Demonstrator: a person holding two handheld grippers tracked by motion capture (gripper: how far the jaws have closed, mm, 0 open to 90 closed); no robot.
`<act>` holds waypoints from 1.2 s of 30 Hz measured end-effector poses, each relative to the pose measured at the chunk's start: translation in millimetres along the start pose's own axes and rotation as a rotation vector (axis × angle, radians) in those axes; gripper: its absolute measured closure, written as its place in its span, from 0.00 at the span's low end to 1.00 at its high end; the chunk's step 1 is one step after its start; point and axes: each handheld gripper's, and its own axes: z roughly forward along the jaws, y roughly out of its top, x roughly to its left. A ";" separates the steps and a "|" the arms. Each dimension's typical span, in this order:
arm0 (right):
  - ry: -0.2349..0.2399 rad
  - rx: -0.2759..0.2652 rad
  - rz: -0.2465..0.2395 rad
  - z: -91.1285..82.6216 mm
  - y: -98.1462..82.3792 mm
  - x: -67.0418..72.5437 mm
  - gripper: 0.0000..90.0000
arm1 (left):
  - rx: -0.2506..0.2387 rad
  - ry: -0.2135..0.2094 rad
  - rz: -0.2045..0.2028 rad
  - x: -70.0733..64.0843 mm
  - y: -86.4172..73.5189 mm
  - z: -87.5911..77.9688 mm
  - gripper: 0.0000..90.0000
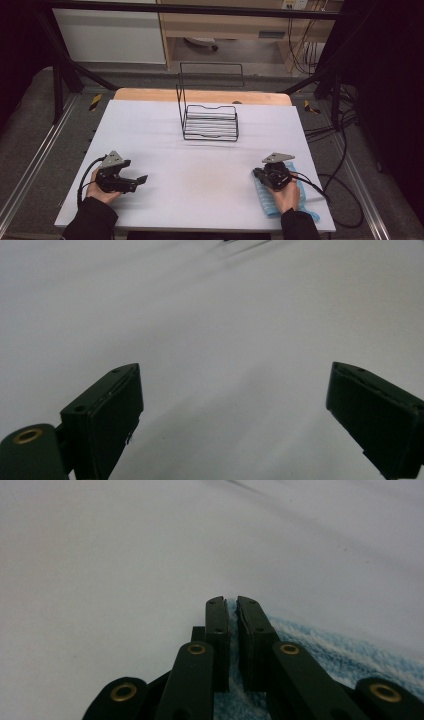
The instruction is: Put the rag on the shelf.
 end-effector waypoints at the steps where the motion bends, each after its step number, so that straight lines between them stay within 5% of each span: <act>1: 0.000 -0.005 0.010 -1.1 0.6 -0.3 0.95 | -0.001 -0.001 -0.003 -0.2 0.1 0.1 0.09; 8: 0.027 -0.074 0.054 -1.2 15.6 4.4 0.95 | 0.007 -0.002 0.007 -0.9 0.3 2.1 0.09; 17: 0.039 -0.084 0.061 28.7 41.1 13.4 0.95 | 0.008 -0.001 0.008 -0.9 0.3 2.3 0.09; 23: 0.039 -0.074 0.053 50.3 42.1 19.2 0.93 | 0.008 -0.003 0.008 -0.7 0.2 2.5 0.09; 32: 0.097 -0.152 0.045 23.1 40.6 23.9 0.60 | 0.010 -0.002 0.006 -1.6 0.4 2.3 0.09; 36: 0.095 -0.119 0.015 10.5 29.6 32.8 0.57 | 0.011 -0.002 0.007 -2.1 0.4 2.3 0.09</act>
